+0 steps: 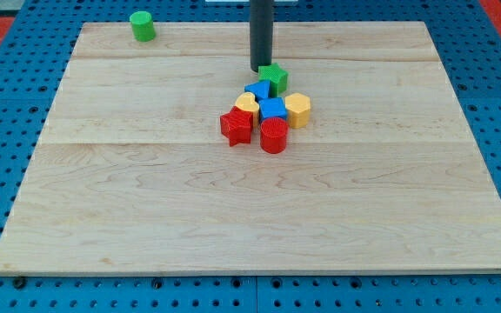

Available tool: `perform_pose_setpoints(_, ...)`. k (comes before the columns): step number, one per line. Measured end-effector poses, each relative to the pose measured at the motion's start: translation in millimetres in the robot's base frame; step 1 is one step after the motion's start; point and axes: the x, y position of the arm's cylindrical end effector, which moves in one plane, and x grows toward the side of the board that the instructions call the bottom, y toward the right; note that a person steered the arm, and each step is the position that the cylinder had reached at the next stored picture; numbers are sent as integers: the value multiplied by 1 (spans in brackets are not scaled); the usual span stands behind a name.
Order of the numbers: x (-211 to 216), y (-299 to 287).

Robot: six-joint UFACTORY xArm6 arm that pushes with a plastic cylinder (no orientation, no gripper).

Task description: Slide the green star to the right of the blue triangle

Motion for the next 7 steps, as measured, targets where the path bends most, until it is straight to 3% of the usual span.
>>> perform_pose_setpoints(2,47,38)
perform_pose_setpoints(3,16,24)
perform_pose_setpoints(4,-51,31)
perform_pose_setpoints(5,-106,-8)
perform_pose_setpoints(6,-106,-31)
perform_pose_setpoints(7,-94,-139)
